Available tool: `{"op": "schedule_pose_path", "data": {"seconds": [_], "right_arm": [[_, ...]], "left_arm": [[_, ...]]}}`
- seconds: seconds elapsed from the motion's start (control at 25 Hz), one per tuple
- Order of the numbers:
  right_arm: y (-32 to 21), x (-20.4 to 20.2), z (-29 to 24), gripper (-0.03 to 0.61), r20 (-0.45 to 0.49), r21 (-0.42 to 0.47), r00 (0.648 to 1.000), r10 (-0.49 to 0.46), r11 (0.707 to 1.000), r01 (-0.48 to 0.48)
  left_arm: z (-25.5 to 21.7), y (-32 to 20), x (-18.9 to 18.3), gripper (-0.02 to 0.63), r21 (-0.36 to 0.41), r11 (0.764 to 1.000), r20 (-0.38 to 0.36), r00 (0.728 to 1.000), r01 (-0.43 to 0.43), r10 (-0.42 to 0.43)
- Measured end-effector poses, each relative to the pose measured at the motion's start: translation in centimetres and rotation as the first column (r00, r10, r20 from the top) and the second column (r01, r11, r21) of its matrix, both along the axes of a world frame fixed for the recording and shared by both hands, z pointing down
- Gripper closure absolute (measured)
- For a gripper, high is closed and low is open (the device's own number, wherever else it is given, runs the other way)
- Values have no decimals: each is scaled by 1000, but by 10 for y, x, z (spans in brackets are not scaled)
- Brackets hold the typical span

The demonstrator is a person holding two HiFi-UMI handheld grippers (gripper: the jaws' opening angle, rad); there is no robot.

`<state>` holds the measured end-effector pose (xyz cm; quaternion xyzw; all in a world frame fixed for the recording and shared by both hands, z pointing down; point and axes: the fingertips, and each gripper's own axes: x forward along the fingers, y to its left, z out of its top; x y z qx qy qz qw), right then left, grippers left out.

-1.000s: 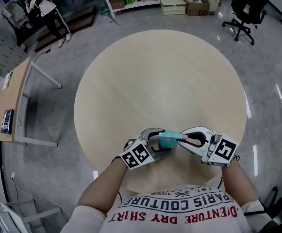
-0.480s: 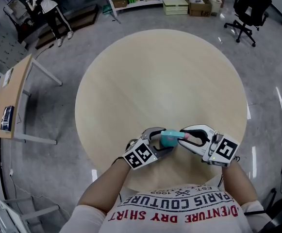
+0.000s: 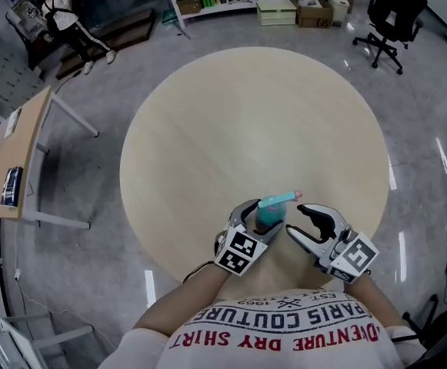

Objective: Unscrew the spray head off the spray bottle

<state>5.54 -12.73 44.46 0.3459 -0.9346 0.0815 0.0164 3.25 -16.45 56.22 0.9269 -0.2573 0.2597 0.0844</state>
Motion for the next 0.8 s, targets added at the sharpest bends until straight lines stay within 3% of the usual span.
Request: {"op": "schedule_pose_path", "data": {"seconds": [0.28, 0.56, 0.64, 0.68, 0.72, 0.8], "right_arm": [[-22, -21, 16, 394, -62, 0, 994, 90, 996, -90], [-29, -32, 18, 446, -141, 75, 988, 59, 996, -49], [-26, -35, 13, 448, -136, 108, 990, -31, 993, 46], [-23, -37, 12, 449, -138, 106, 985, -102, 987, 118], [-19, -39, 12, 449, -153, 94, 971, -186, 975, 202], [-13, -43, 17, 451, -211, 51, 915, -342, 931, 360]], "left_arm": [[-1, 6, 1, 288, 12, 999, 3, 1000, 30, -30], [0, 9, 3, 288, 17, 1000, 4, 1000, 19, -20], [0, 13, 4, 288, 9, 998, 14, 998, -67, 67], [0, 17, 4, 288, 2, 988, 26, 988, -153, 153], [1, 21, 2, 288, -6, 966, 40, 965, -258, 258], [1, 29, -3, 289, -18, 892, 69, 889, -452, 452]]}}
